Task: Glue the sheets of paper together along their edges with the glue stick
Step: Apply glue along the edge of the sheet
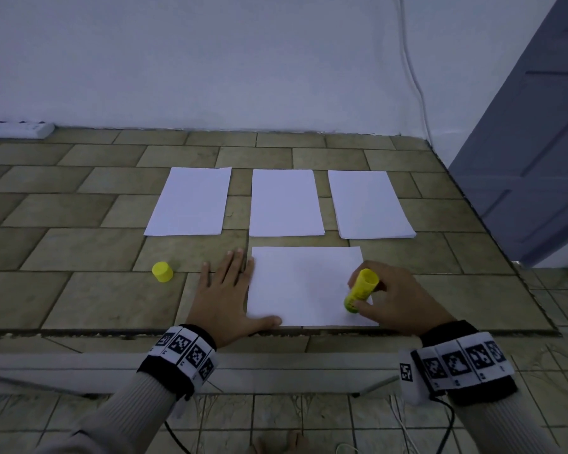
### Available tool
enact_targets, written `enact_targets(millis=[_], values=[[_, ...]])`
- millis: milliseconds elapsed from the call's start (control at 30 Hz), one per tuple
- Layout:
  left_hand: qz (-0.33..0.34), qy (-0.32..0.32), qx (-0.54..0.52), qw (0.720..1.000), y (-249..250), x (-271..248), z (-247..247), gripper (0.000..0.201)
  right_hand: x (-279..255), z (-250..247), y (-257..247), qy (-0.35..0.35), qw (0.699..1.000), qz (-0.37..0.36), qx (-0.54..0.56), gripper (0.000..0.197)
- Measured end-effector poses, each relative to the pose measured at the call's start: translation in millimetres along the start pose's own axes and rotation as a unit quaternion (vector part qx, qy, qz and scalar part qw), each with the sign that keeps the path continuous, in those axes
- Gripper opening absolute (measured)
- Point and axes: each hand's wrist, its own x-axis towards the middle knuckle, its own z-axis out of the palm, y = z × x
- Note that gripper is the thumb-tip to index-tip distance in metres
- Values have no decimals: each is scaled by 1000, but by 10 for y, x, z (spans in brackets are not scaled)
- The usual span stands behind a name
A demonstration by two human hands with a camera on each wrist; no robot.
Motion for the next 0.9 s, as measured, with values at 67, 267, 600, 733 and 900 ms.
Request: enact_targets(millis=[67, 267, 600, 733, 900], values=[[3, 6, -1, 1000, -1, -4, 5, 133, -75, -93, 89, 20, 999, 27, -13, 20], [2, 13, -11, 1000, 5, -5, 10, 133, -191, -243, 178, 40, 998, 38, -16, 19], [7, 28, -26, 999, -3, -8, 22, 128, 258, 287, -256, -25, 996, -12, 83, 30], [0, 24, -18, 1000, 7, -5, 11, 127, 483, 639, -448, -72, 995, -41, 63, 27], [1, 35, -16, 999, 10, 0, 38, 129, 602, 803, -555, -112, 992, -49, 35, 32]])
